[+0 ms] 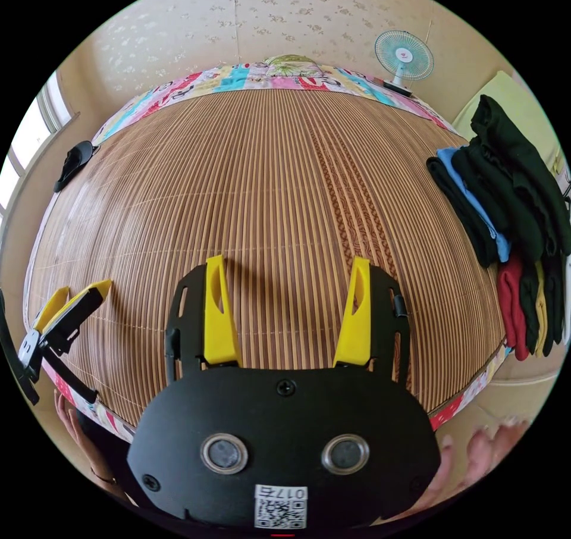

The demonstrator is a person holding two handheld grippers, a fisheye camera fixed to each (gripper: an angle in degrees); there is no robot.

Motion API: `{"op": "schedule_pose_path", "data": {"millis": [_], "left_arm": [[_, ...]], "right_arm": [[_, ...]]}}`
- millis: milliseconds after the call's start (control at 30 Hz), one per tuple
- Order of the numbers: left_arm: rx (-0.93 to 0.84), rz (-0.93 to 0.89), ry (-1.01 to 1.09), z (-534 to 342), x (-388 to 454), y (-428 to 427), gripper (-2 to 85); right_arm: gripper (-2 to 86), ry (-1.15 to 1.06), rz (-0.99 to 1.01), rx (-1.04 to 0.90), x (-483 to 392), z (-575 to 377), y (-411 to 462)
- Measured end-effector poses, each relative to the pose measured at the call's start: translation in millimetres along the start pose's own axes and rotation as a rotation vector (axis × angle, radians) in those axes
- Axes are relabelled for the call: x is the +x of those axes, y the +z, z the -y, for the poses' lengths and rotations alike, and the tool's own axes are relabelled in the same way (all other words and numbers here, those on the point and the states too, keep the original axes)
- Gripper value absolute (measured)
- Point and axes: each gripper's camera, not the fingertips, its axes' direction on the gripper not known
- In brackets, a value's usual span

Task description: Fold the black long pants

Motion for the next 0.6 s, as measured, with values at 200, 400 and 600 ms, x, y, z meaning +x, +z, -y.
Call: {"op": "schedule_pose_path", "data": {"millis": [200, 400, 600], "left_arm": [[0.000, 0.001, 0.000, 0.0, 0.0, 1.4, 29.5], [0.001, 0.002, 0.000, -0.3, 1.4, 1.5, 29.5], [0.000, 0.003, 0.000, -0.6, 4.4, 0.0, 29.4]], "right_arm": [[27.0, 0.001, 0.000, 0.001, -0.4, 2.2, 0.7], [27.1, 0.002, 0.000, 0.001, -1.9, 4.3, 0.5], [27.1, 0.003, -0.001, 0.002, -4.8, 6.2, -1.1]]}}
